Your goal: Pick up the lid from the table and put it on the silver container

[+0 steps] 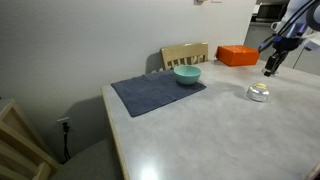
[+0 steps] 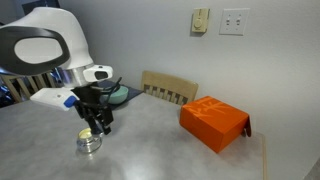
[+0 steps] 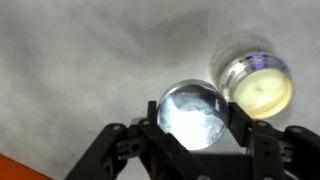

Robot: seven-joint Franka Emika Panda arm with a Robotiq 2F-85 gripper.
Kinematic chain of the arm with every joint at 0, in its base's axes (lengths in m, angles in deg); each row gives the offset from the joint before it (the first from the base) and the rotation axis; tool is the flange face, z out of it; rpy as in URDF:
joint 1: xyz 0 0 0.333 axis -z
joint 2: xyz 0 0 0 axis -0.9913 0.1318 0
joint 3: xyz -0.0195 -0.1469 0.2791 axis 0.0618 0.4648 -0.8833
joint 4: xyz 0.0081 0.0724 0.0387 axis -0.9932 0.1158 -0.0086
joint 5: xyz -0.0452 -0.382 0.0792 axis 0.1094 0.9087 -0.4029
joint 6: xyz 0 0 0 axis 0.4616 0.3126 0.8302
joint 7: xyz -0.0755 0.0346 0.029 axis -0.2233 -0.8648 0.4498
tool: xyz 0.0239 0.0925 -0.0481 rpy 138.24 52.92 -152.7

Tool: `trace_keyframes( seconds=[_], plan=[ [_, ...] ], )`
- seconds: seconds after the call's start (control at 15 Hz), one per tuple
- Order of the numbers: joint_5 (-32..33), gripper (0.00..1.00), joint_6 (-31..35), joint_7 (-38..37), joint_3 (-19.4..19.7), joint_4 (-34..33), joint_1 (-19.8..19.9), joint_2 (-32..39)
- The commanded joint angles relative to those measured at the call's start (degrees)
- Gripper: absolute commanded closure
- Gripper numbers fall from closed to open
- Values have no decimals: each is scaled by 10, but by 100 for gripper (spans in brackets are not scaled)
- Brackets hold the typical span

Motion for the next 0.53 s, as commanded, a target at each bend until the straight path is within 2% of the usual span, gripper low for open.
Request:
trace_keyframes(
  seconds=[0.0, 0.2, 0.47],
  plan=[
    [-114, 56, -37, 113, -56, 77, 33, -93],
    [-172, 56, -74, 161, -58, 100, 22, -138],
    [-159, 56, -75, 151, -48, 109, 16, -145]
  ],
)
